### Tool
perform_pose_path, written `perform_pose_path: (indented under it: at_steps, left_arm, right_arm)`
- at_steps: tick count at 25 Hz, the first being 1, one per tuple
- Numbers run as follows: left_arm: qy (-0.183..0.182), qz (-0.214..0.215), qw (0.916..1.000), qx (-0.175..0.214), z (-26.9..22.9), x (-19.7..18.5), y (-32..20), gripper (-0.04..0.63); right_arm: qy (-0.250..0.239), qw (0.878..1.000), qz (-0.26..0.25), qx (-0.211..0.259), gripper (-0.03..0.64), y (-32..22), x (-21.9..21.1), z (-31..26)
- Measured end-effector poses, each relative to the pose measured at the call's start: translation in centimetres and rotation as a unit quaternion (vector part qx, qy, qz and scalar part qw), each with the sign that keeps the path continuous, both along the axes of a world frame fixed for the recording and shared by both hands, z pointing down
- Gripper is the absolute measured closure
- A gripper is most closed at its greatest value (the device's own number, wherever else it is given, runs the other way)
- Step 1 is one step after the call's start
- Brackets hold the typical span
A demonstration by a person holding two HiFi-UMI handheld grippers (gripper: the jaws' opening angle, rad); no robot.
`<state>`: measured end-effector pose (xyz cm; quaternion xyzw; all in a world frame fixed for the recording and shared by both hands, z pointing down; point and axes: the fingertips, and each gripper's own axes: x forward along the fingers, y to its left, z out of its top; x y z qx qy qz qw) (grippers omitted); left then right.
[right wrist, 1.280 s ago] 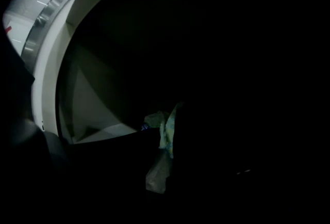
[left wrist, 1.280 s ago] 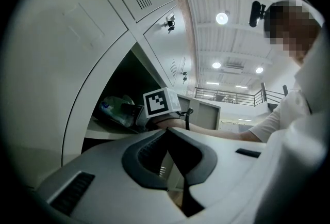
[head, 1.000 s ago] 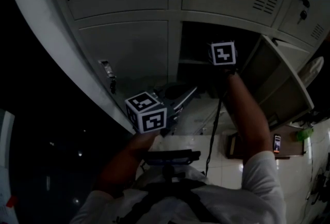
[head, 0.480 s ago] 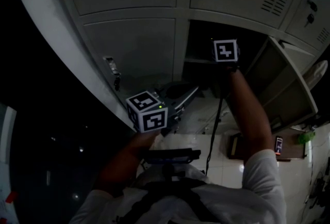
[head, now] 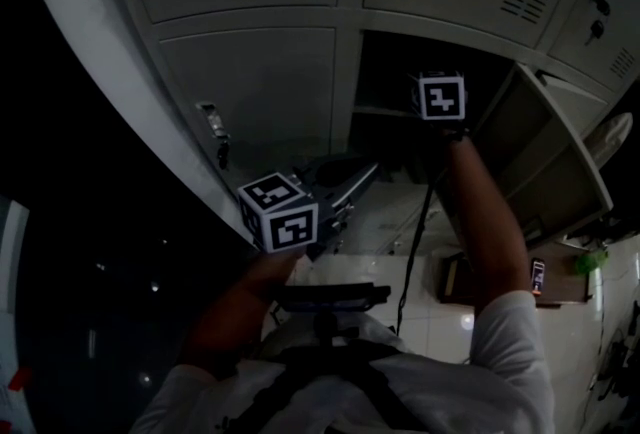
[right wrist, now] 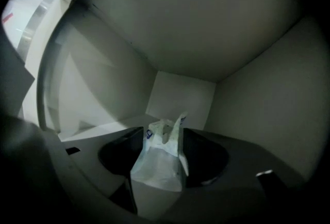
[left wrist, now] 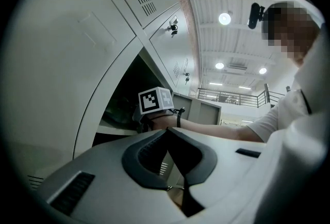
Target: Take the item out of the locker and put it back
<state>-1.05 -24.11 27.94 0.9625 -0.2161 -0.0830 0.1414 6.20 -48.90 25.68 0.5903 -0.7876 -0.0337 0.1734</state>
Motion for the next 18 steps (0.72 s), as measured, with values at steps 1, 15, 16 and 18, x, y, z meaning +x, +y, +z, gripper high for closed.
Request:
perform_pose_path:
  at_steps: [1, 15, 16, 18]
  left_arm:
    - [0.0, 0.001, 1.0, 0.0, 0.0, 0.0, 0.1, 0.592]
    - [0.014, 0.008, 0.9998, -0.011, 0.6, 1.1, 1.3, 0.592]
    - [0.016, 0.01, 0.9998, -0.012, 0.7, 1.2, 1.5, 0.592]
    - [0.018, 0.012, 0.9997, -0.014, 0.7, 1.4, 1.6, 0.592]
  right_arm:
    - [-0.001, 1.0, 0.002, 0.004, 0.382, 0.3, 0.2, -0.2]
    - [-0.032, 0.999, -0.005, 0.006, 0.382, 5.4, 1.2, -0.6]
    - [-0.035, 0.999, -0.006, 0.007, 0.382, 5.7, 1.3, -0.6]
    - [-0.043, 0.999, -0.005, 0.013, 0.382, 6.4, 1.8, -0.7]
